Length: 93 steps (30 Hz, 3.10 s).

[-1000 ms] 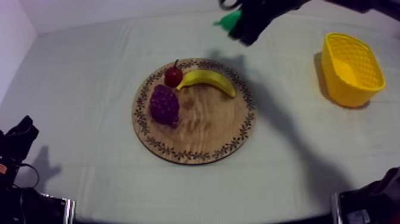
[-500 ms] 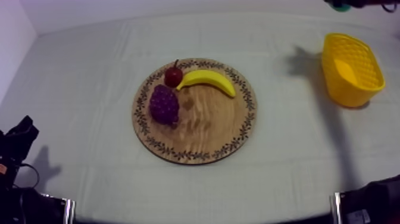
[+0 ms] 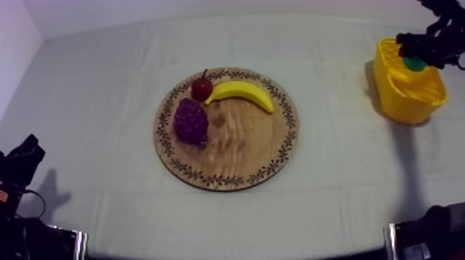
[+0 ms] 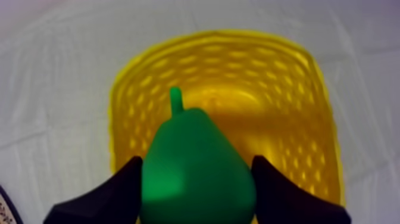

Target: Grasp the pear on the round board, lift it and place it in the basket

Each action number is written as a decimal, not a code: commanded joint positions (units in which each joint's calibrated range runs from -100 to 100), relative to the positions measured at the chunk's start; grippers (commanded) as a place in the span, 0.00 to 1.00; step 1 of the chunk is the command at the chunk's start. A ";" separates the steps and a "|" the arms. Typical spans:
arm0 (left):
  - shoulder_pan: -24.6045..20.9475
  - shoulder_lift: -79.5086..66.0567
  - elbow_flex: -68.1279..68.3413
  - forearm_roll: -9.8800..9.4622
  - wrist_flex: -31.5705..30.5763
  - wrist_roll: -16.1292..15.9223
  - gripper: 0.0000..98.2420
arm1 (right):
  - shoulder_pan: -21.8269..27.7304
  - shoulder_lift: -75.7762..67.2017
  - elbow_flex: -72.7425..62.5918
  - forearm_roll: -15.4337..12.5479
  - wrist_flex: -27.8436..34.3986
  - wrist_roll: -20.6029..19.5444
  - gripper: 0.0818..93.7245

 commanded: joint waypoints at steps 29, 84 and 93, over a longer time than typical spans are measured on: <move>-0.02 0.02 0.02 0.00 0.01 0.02 0.00 | 0.66 5.07 2.18 8.07 -3.98 -8.50 0.59; -0.02 0.02 0.02 0.00 0.01 0.05 0.00 | -2.12 -89.53 58.54 -12.42 11.85 12.34 0.06; -0.02 0.02 0.02 0.00 0.01 0.00 0.00 | -2.47 -95.59 59.03 -13.02 14.61 10.33 0.23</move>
